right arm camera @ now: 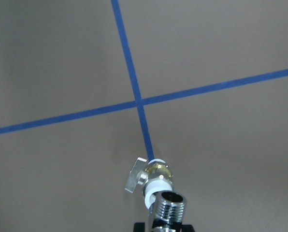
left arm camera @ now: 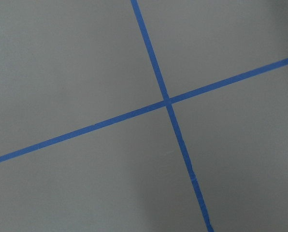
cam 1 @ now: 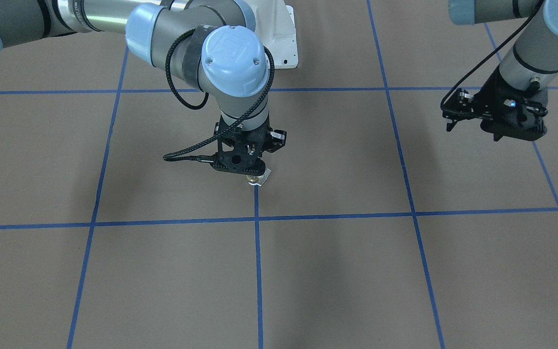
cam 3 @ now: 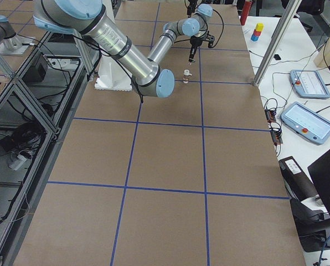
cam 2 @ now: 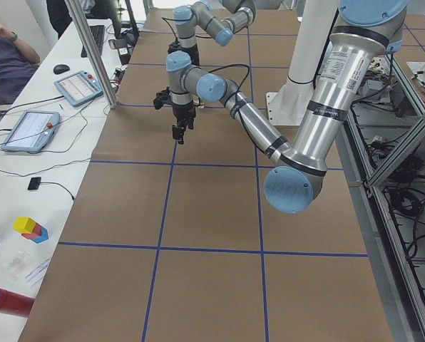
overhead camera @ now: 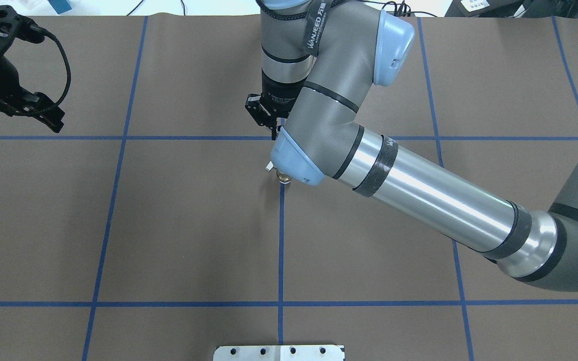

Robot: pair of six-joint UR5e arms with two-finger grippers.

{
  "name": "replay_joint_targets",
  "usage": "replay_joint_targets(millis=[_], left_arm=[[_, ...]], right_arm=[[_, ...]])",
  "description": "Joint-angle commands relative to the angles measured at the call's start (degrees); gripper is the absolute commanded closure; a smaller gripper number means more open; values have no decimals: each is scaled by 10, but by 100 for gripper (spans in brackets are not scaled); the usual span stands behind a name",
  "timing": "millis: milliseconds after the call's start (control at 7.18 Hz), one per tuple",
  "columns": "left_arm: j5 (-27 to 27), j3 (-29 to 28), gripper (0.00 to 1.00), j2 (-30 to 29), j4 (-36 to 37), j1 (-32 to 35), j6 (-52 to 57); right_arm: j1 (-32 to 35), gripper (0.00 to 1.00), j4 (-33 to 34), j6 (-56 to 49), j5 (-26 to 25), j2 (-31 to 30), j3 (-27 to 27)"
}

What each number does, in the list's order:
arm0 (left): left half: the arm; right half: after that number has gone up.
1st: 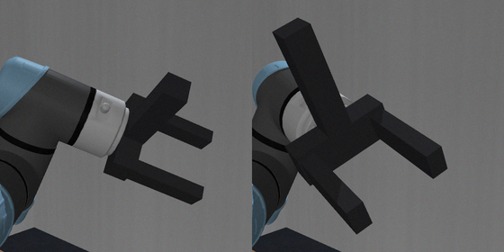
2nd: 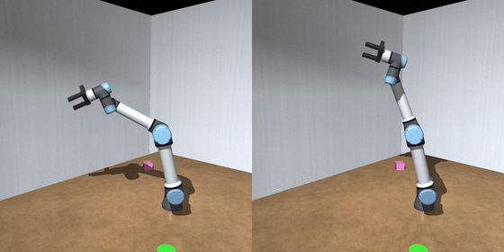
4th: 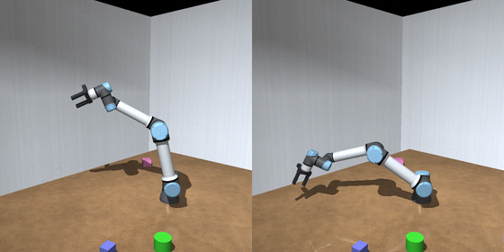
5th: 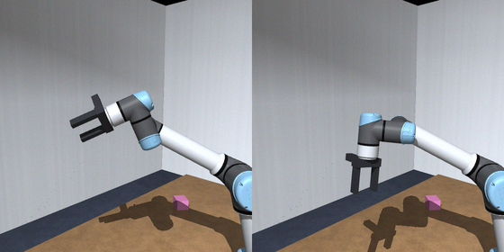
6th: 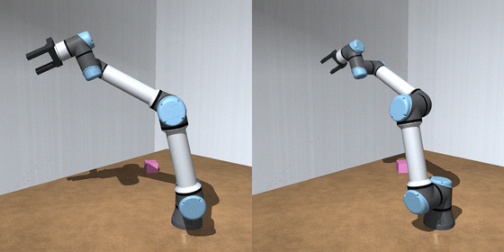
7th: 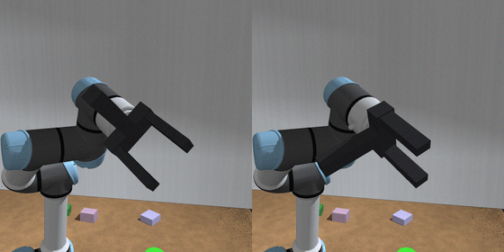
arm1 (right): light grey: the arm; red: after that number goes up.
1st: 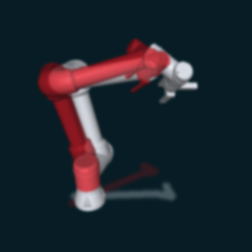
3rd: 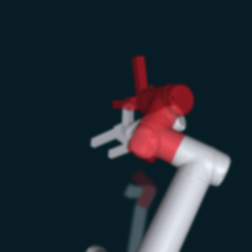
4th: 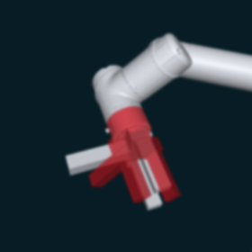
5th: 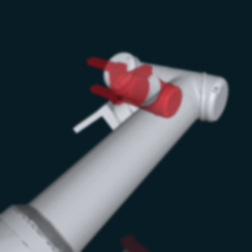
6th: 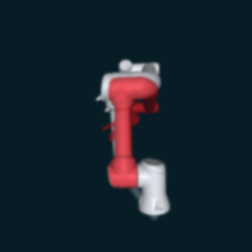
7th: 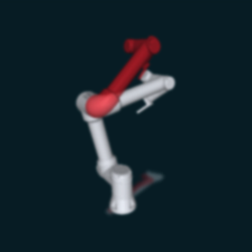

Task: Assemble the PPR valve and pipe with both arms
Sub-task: 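Lower the chrome fitting into the valve's white socket with the right gripper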

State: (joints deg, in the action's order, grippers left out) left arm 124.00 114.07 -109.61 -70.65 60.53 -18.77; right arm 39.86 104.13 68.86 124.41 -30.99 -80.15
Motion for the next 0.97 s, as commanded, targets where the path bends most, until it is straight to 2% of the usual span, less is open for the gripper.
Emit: replay_joint_targets(millis=[0, 835], left_arm=[[1, -4, 0, -4, 0, -1, -2], [0, -14, 0, -13, 0, -2, -6]], right_arm=[[-5, 100, -31, 1, -2, 0, 28], [-14, 100, -33, 1, -2, -7, 35]])
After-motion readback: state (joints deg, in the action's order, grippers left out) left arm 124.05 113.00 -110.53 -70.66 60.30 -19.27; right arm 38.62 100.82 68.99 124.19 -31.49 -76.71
